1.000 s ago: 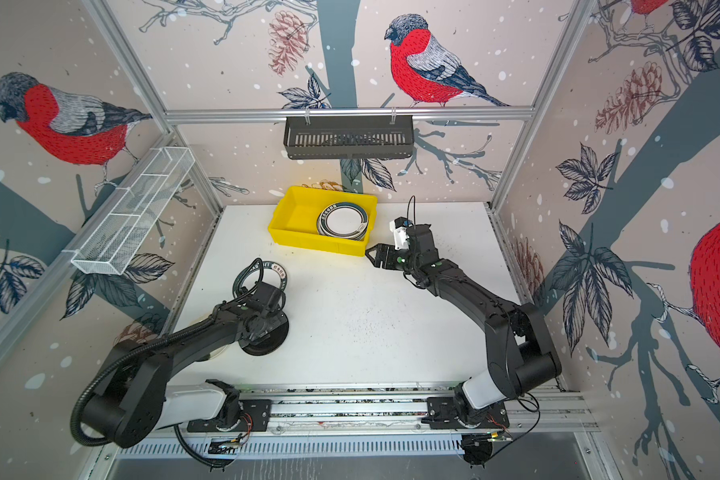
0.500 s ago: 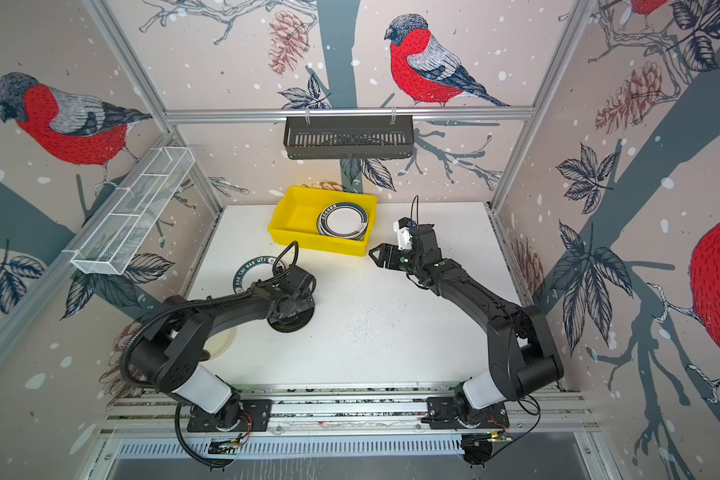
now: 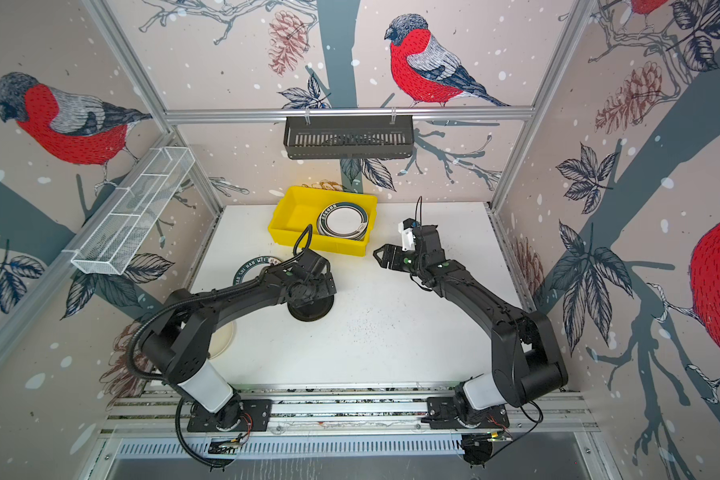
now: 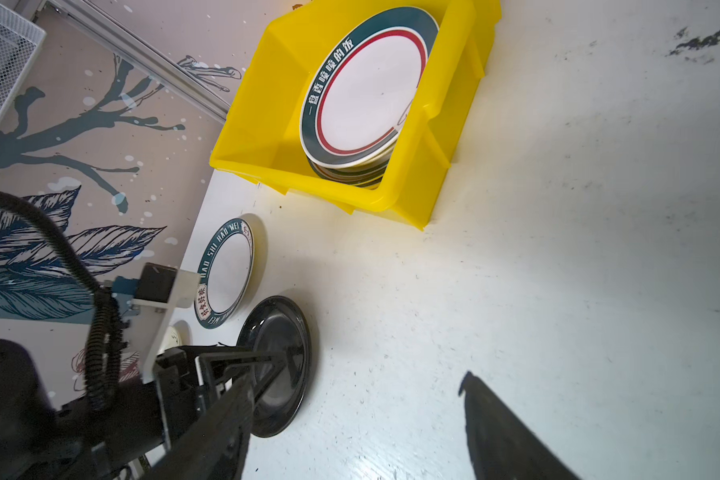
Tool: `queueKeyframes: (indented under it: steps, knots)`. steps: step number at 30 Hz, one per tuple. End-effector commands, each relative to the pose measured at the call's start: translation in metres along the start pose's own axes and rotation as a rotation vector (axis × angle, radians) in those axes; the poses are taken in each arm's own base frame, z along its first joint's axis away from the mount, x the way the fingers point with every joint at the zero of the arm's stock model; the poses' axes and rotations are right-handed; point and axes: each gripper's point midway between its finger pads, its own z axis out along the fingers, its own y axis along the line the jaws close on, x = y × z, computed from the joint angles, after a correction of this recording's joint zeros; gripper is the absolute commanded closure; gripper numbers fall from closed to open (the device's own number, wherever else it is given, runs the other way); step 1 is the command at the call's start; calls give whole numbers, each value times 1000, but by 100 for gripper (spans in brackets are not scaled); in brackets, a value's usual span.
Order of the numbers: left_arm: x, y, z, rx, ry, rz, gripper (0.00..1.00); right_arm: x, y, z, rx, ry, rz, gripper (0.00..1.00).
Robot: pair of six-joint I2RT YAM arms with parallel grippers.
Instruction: Place the plates into the plastic bin on the countertop
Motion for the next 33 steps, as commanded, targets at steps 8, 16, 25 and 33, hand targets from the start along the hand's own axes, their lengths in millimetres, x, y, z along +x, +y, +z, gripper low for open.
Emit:
queueKeyframes:
  steps: [8, 16, 25, 33]
  knots:
    - [4, 80, -24, -79, -7, -87, 11, -1, 34, -10, -103, -49, -123, 16]
    - [20, 106, -17, -76, -24, -111, 13, 10, 50, -13, -210, -51, -146, 11]
    - [26, 106, -2, -75, 21, -97, 27, 16, 61, -12, -230, -39, -161, 0]
    - [28, 110, 8, -92, 16, -95, 41, 15, 51, -7, -167, -32, -130, 0]
